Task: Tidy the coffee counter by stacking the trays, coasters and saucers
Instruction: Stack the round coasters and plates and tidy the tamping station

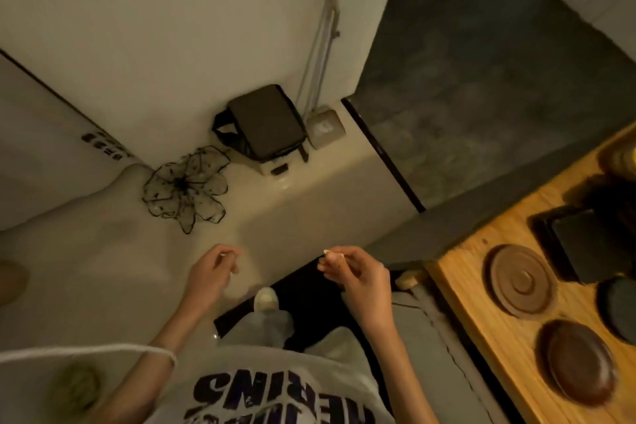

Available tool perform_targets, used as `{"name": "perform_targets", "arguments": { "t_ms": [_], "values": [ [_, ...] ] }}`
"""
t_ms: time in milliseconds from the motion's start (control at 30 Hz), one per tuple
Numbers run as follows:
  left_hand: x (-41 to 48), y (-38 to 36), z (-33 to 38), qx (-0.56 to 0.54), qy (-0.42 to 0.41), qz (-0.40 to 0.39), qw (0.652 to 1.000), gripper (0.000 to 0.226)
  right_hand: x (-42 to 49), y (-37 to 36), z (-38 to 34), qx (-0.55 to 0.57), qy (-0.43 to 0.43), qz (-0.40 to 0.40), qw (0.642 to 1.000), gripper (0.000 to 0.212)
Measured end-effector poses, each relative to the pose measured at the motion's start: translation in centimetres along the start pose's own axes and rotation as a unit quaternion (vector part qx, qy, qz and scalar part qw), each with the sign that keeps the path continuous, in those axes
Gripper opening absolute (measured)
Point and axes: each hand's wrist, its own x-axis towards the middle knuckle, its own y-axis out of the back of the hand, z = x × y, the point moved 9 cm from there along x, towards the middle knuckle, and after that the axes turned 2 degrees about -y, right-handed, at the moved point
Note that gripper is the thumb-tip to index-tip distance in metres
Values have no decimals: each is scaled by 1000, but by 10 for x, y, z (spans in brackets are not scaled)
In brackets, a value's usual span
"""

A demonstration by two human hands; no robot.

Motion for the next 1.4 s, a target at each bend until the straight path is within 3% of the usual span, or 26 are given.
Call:
{"name": "perform_targets", "arguments": {
  "t_ms": [333,500,733,1033,1200,1400],
  "values": [
    [41,10,-3,-81,104,-7,991,15,96,-33,-27,-38,-34,-8,999,12],
    [69,22,23,-119,94,31,988,15,150,-25,-34,-21,-56,-19,998,1],
    [133,41,43,-136,94,66,984,15,224,-30,-33,-21,-73,-11,997,8],
    [312,77,41,-103,61,57,991,15,357,-108,-9,-56,-87,37,994,21],
    [351,79,43,-77,61,3,995,20,399,-155,-18,-61,-102,-4,993,14],
    [369,92,55,-72,106,9,992,24,426,-187,-26,-149,-107,-96,978,12]
  ]
}}
